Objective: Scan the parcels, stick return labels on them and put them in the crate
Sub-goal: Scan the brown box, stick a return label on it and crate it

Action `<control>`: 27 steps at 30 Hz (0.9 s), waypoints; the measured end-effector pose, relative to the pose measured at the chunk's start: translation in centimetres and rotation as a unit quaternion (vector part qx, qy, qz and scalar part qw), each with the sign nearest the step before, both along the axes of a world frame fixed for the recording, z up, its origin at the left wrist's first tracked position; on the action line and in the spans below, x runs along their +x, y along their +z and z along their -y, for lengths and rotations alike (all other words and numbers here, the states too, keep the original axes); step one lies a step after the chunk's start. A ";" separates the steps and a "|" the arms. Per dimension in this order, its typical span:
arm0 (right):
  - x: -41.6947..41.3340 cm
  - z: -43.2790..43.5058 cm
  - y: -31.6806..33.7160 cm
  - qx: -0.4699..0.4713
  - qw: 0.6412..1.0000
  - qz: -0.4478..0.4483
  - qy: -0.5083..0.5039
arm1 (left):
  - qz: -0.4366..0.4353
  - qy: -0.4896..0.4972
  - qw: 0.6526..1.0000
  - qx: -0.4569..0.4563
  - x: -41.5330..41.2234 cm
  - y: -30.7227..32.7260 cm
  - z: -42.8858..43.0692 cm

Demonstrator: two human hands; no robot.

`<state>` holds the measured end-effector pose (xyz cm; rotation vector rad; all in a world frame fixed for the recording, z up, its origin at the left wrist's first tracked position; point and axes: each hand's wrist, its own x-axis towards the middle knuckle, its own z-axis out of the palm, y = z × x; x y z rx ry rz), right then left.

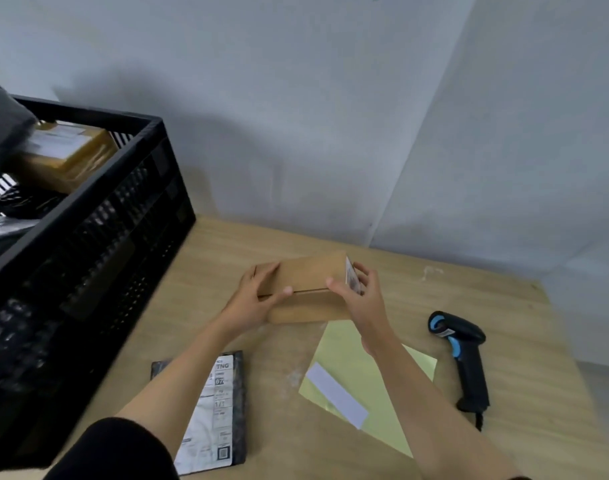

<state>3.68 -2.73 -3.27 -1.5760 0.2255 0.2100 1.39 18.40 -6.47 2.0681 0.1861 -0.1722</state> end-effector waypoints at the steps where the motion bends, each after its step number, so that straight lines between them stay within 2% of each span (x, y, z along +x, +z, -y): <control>1: 0.1 0.0 0.2 -0.005 1.000 0.010 -0.005 | -0.013 -0.025 1.000 0.010 0.1 -0.1 0.0; 3: 0.2 -0.1 0.7 -0.013 1.000 0.017 0.002 | -0.004 -0.057 0.996 0.071 0.1 -0.2 0.0; 6: 0.2 -0.3 1.4 -0.018 0.999 0.023 0.039 | 0.091 -0.089 0.980 0.156 0.6 0.7 0.6; 9: -0.1 0.0 1.6 -0.011 0.997 0.038 0.064 | 0.148 -0.100 0.971 0.158 1.5 2.2 1.8; 13: -0.1 2.0 1.6 0.003 0.996 0.057 0.067 | 0.155 -0.086 0.970 0.167 2.0 2.8 2.5; 15: 0.1 3.5 1.3 0.015 0.995 0.044 0.088 | 0.145 -0.108 0.973 0.141 2.2 2.8 2.8; 19: 0.3 5.8 0.9 -0.088 0.981 0.059 0.165 | 0.075 -0.150 0.983 0.071 3.0 3.4 3.2; 21: 0.6 6.0 1.0 -0.099 0.984 0.068 0.134 | 0.105 -0.132 0.981 0.097 2.9 3.6 4.0; 24: 1.1 5.5 1.6 -0.112 0.993 0.003 0.030 | 0.224 -0.081 0.953 0.185 1.5 3.4 6.0; 27: 1.4 5.1 2.0 -0.098 0.986 -0.133 -0.030 | 0.240 -0.113 0.932 0.248 -0.5 2.9 7.8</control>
